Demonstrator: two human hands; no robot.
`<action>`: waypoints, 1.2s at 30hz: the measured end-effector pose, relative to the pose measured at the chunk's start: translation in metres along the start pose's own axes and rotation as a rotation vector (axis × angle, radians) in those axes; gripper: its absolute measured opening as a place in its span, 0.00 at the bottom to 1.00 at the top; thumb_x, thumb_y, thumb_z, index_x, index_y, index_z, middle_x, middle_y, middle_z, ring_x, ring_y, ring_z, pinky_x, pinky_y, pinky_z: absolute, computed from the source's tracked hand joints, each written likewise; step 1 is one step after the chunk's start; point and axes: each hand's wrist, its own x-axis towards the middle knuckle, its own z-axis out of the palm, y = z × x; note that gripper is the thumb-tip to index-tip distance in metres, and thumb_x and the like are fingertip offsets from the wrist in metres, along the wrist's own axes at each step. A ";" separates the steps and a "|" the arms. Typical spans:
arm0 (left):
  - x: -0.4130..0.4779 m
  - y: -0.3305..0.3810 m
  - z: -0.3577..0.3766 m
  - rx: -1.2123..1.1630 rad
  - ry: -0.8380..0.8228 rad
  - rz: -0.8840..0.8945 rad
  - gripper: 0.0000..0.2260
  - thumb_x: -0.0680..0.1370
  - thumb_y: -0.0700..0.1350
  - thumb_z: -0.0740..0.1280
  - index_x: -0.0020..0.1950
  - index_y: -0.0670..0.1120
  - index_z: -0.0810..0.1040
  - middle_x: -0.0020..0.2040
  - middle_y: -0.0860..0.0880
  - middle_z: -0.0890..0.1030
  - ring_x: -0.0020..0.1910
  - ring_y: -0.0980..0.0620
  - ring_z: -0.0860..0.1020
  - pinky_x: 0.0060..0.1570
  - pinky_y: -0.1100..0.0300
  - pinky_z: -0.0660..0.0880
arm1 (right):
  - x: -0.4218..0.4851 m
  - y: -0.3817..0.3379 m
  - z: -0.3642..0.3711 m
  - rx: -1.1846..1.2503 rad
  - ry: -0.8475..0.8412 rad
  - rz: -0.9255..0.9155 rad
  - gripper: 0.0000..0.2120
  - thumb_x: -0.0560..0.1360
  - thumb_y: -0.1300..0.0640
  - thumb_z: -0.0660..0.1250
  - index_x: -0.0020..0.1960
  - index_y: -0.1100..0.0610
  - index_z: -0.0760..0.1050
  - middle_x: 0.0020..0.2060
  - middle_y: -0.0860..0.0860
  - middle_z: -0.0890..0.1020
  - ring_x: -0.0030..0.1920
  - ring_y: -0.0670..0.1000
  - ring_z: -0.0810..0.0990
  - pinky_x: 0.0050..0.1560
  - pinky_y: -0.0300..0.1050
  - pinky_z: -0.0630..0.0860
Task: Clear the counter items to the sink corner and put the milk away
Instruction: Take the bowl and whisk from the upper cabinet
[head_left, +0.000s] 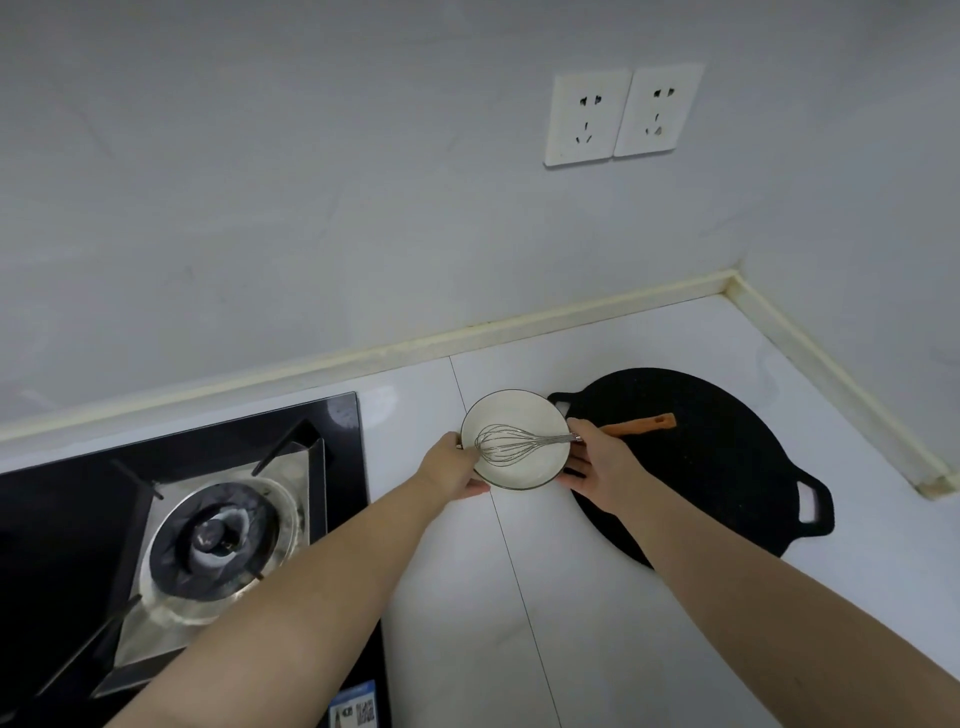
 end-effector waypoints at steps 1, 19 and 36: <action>-0.001 -0.001 0.000 -0.011 0.000 0.000 0.07 0.79 0.38 0.58 0.56 0.41 0.68 0.53 0.40 0.77 0.37 0.45 0.79 0.31 0.63 0.79 | 0.000 0.001 0.000 0.004 -0.005 0.001 0.03 0.76 0.57 0.65 0.46 0.57 0.76 0.48 0.56 0.81 0.49 0.55 0.79 0.44 0.48 0.77; -0.023 -0.005 0.003 -0.042 0.039 -0.023 0.12 0.78 0.39 0.60 0.62 0.43 0.70 0.59 0.44 0.75 0.37 0.46 0.81 0.35 0.60 0.80 | -0.016 0.016 -0.010 -0.099 0.013 0.045 0.18 0.74 0.52 0.69 0.61 0.58 0.74 0.56 0.57 0.79 0.58 0.55 0.77 0.44 0.47 0.75; -0.143 -0.003 -0.075 0.055 0.114 0.277 0.07 0.80 0.40 0.58 0.53 0.45 0.75 0.45 0.46 0.79 0.35 0.52 0.79 0.37 0.61 0.75 | -0.131 0.021 0.072 -0.485 -0.105 -0.071 0.05 0.76 0.61 0.61 0.42 0.59 0.73 0.40 0.56 0.77 0.38 0.53 0.79 0.39 0.46 0.74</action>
